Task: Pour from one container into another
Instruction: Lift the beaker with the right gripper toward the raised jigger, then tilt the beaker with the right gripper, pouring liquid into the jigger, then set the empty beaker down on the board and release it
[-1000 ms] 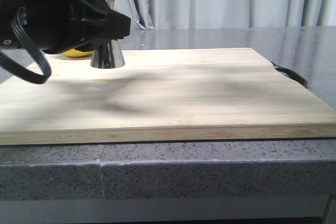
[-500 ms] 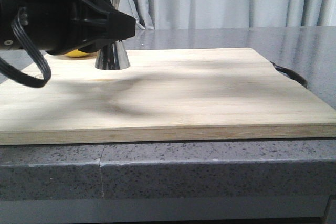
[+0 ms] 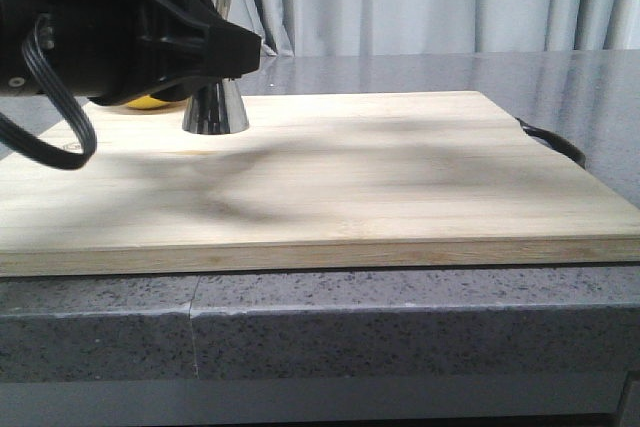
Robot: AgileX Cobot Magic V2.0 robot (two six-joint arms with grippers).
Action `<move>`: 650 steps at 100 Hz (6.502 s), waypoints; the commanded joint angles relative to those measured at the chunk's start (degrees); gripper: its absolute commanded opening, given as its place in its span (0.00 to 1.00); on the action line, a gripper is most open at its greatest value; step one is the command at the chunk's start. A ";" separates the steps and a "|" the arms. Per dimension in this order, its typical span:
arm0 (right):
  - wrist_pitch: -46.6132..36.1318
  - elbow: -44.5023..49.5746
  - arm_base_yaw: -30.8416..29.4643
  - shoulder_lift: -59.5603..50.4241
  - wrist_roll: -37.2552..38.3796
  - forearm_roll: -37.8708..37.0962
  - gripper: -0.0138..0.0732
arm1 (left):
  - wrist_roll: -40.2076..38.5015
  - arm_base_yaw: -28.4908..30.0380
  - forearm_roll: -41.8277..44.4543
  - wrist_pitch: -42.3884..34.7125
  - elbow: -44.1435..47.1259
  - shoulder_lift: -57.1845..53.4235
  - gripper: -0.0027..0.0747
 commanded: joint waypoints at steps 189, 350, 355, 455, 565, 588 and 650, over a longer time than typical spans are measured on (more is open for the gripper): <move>-1.08 -2.94 -0.33 -2.17 -0.29 -22.93 0.49 | -0.78 -0.52 2.53 -2.72 -1.30 -2.07 0.01; 0.93 -5.13 -0.33 -2.17 -0.29 -40.02 0.49 | -0.78 -0.52 2.83 -2.72 -1.30 -2.07 0.01; 0.93 -5.13 -0.33 -2.17 -0.29 -40.94 0.49 | -0.78 -0.52 2.83 -2.72 -1.30 -2.07 0.01; 1.85 -5.13 -0.33 -2.17 1.37 -44.66 0.49 | -0.78 -0.52 2.83 -2.72 -1.30 -2.07 0.01; -5.18 -4.39 -17.30 -2.07 59.94 -33.77 0.49 | -0.78 -0.52 2.83 -3.08 -1.30 -2.07 0.01; -26.23 3.21 -31.42 -1.71 73.29 -32.74 0.49 | -0.78 -0.52 2.83 -3.08 -1.30 -2.07 0.01; -39.42 11.45 -33.33 9.12 67.22 -30.54 0.49 | -0.78 -0.52 2.83 -4.09 -1.30 -2.07 0.01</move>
